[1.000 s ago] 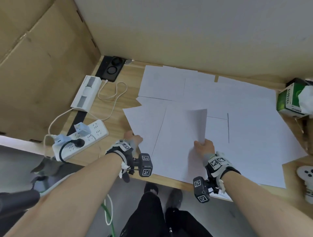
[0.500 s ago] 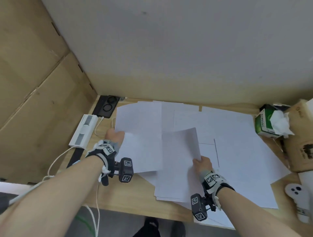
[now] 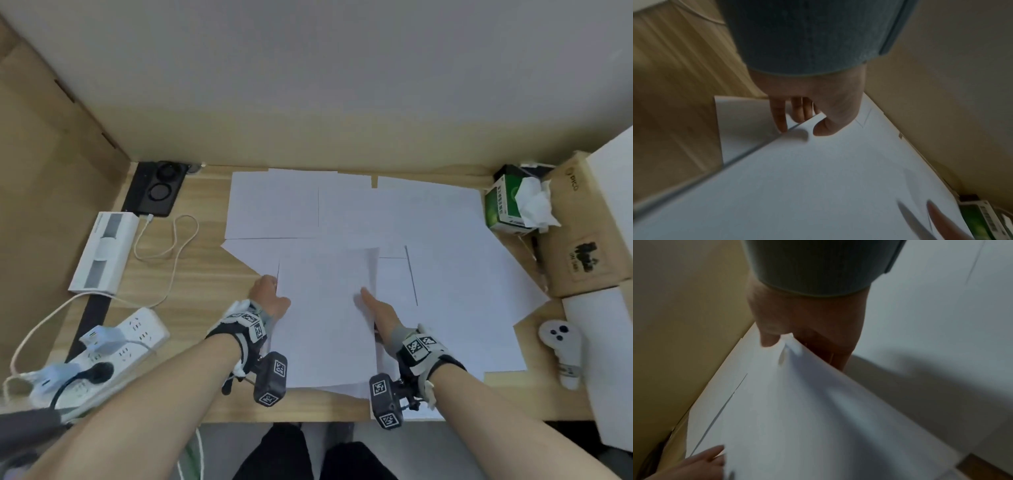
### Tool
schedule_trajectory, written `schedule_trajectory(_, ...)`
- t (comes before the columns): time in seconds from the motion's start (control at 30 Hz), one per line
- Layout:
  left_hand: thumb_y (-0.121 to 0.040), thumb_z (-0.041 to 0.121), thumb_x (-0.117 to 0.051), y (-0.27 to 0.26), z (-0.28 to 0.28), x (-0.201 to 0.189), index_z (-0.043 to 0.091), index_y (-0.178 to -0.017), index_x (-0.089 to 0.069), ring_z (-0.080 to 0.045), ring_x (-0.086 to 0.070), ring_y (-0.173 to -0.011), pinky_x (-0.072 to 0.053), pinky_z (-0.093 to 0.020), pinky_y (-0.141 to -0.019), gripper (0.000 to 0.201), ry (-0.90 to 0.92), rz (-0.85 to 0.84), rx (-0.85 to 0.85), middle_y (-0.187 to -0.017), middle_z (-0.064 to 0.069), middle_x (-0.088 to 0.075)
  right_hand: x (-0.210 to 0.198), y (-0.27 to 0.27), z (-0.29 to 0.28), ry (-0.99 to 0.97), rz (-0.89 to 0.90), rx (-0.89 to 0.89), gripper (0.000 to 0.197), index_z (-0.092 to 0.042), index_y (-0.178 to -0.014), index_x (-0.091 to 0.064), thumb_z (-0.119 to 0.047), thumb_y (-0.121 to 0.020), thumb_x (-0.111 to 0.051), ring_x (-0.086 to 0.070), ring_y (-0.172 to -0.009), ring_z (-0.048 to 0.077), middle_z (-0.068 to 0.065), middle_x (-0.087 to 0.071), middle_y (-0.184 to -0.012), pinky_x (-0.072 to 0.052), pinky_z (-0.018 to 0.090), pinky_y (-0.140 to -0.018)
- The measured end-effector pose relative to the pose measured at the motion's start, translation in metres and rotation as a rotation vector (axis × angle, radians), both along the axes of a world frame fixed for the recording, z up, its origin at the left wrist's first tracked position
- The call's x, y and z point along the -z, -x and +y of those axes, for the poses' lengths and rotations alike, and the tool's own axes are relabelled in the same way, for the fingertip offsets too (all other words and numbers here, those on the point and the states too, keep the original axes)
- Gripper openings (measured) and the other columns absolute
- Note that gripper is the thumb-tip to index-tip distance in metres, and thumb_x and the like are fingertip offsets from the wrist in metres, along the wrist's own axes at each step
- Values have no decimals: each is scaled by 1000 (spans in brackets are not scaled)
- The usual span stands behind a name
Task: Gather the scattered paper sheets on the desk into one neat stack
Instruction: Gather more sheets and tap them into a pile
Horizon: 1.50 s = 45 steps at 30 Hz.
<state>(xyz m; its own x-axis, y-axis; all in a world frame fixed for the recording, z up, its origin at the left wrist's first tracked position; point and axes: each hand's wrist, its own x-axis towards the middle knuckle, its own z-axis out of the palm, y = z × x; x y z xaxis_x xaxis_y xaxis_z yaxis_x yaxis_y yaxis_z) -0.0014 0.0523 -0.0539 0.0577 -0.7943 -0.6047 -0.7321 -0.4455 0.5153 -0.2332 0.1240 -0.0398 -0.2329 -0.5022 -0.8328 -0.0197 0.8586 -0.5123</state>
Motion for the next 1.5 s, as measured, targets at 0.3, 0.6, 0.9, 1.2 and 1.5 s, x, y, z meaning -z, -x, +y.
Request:
schedule_trajectory(0.3, -79, 13, -65, 2, 2, -22, 9, -141, -29, -25, -52, -120, -47, -34, -93, 72, -12, 190, -126, -128, -5, -49, -25, -11, -9, 207, 46, -37, 18, -7, -96, -66, -6, -79, -74, -68, -86, 34, 18, -71, -97, -57, 49, -84)
schedule_trajectory(0.6, -64, 7, -78, -27, -59, -93, 8, -107, -68, -32, -69, -98, -54, -48, -92, 44, -25, 583, -260, -106, -14, -73, -111, -22, -91, 482, -33, -48, 21, -4, -96, -70, 0, -76, -76, -70, -86, 34, 20, -72, -100, -58, 49, -83)
schedule_trajectory(0.9, -64, 7, -77, -29, -93, -147, 3, -115, -62, -25, -61, -98, -49, -33, -87, 53, 188, 498, -304, -108, -6, -66, -135, -38, -126, 593, -27, -9, 27, -10, -93, -71, 5, -71, -77, -63, -87, 24, 12, -71, -98, -51, 35, -84)
schedule_trajectory(1.2, -72, -13, -62, -19, -107, -153, 15, -68, -65, -20, -59, -82, -47, -25, -69, 28, 286, 569, -283, -88, -10, -65, -132, -48, -143, 611, -47, 206, 26, -16, -83, -67, 7, -73, -70, -61, -74, 19, 4, -67, -83, -48, 30, -65)
schedule_trajectory(1.5, -78, 3, -68, -32, -110, -116, 2, -107, -66, -27, -64, -98, -52, -34, -88, 29, 141, 449, -231, -106, -14, -68, -101, -58, -141, 543, -21, 171, 22, -11, -91, -66, 3, -76, -72, -62, -75, 20, 6, -68, -87, -50, 32, -69)
